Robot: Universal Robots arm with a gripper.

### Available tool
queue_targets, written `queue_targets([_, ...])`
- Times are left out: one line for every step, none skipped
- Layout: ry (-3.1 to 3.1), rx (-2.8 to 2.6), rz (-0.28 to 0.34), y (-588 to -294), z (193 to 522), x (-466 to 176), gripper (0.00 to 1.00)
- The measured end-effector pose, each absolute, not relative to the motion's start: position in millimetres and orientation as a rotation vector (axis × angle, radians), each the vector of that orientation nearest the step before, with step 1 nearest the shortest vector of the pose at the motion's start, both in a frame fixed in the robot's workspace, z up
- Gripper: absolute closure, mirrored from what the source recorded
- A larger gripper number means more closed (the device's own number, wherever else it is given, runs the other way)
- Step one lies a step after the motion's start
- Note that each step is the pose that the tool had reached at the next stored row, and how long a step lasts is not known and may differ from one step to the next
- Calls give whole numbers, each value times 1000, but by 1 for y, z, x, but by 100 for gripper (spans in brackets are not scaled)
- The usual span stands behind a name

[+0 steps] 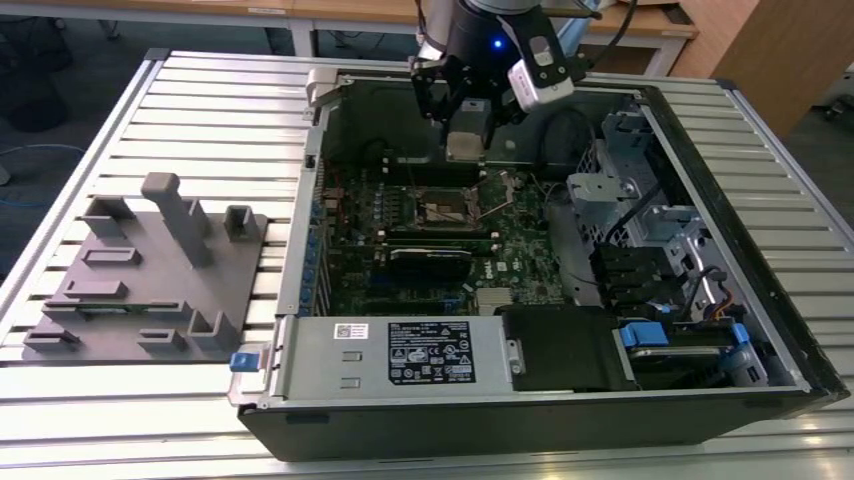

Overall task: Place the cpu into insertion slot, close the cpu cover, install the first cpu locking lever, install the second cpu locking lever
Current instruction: 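Place the cpu into insertion slot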

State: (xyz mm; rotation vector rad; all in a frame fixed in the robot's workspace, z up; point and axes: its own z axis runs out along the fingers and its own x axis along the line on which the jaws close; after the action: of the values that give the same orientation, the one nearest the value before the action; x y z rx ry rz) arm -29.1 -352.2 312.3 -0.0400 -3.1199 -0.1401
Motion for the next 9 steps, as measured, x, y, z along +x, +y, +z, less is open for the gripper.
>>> queue_targets([-3120, -40, -140, -352, 312, -29, 46])
queue_targets([-3120, -40, -141, -352, 311, -29, 46])
queue_targets([-3120, -40, -141, -352, 311, -29, 46])
queue_targets([-3120, -40, -140, -352, 310, -29, 46])
queue_targets([-3120, -40, -140, -352, 309, -29, 46])
queue_targets([-3120, -40, -140, -352, 308, -29, 46])
queue_targets([-3120, -40, -140, -352, 307, -29, 46])
queue_targets([-3120, -40, -140, -352, 306, -29, 46])
queue_targets([-3120, -40, -140, -352, 305, -29, 46])
